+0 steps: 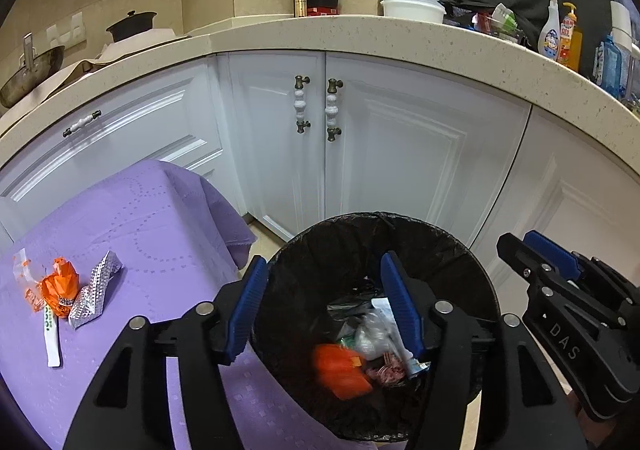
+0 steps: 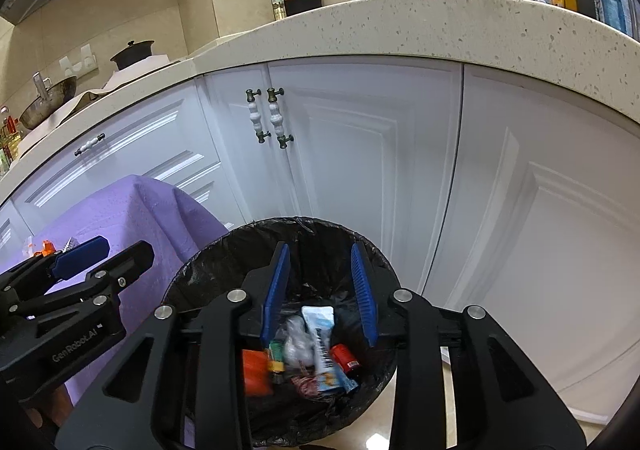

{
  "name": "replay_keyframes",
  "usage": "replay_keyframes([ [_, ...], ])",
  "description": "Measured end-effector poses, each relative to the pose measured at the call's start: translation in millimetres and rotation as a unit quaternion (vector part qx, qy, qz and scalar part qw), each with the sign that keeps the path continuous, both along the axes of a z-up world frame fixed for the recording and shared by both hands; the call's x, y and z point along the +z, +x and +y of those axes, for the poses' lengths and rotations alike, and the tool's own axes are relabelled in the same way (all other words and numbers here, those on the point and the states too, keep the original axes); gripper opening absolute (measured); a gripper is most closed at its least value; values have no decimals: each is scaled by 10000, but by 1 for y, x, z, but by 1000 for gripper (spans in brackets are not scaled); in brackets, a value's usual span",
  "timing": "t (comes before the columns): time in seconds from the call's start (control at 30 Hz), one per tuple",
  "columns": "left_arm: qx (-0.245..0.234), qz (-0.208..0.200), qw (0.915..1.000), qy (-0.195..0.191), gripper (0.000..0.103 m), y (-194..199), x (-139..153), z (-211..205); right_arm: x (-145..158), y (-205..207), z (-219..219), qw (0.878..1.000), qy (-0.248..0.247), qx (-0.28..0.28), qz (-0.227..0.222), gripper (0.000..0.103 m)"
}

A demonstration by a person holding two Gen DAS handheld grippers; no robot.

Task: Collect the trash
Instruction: 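Carry bag and red can over the bin and open both tools to drop them, then grasp the crumpled orange wrapper with the right tool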

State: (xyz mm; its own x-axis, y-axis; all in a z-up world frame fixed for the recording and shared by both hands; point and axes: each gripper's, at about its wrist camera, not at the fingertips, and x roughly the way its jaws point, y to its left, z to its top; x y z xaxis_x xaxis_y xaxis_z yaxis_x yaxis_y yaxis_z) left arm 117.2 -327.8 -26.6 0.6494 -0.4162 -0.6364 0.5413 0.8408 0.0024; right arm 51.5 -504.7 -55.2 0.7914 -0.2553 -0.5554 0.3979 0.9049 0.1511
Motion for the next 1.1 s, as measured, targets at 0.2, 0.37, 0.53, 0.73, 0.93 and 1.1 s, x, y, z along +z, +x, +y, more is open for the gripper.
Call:
replay_keyframes([
  [0.2,60,-47,9999,-74,65,-3,8,11,4,-1,5,10000,-7,41,-31,35],
  [0.37,242,-82,9996,-118,65,-2,14,33,11,2,20,9999,-33,142,-68,39],
  [0.53,499,-69,9986,-145,66,2,18,63,17,9,38,9994,-48,315,-108,44],
  [0.73,913,-107,9957,-132,67,8,20,110,25,25,71,9978,-2,649,-154,47],
  [0.93,1435,-35,9895,-137,67,15,18,165,32,44,114,9938,-31,1102,-175,50],
  [1.1,1908,13,9814,-206,67,21,17,212,34,61,152,9884,-64,1512,-136,51],
])
